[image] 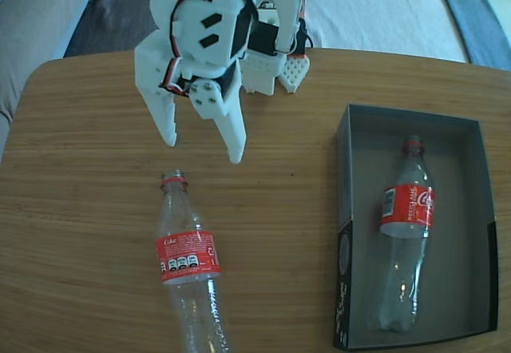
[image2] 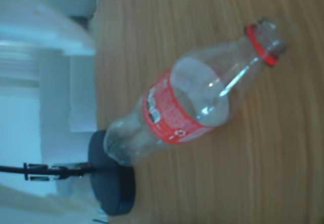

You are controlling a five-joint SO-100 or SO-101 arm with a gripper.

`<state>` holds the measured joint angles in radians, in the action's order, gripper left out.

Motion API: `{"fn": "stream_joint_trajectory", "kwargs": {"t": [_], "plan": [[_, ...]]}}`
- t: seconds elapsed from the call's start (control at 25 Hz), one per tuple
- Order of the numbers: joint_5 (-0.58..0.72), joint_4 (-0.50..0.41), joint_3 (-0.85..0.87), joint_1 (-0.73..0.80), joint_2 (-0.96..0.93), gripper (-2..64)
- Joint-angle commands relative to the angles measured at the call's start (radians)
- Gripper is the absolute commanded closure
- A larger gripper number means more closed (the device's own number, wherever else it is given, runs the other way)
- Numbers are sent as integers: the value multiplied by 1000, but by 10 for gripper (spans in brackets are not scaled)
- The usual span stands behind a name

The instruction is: Grasp the bottles and put them in the box.

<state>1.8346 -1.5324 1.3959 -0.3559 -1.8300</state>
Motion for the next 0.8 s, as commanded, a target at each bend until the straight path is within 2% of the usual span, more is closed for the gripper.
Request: {"fn": "stream_joint_trajectory", "kwargs": {"t": [0.0,0.24,0.52,0.76], "plan": [[127,9,-21,-8,-6,266],[302,26,69,5,-8,266],[353,313,308,2,-8,266],[383,443,374,-43,8,266]]}}
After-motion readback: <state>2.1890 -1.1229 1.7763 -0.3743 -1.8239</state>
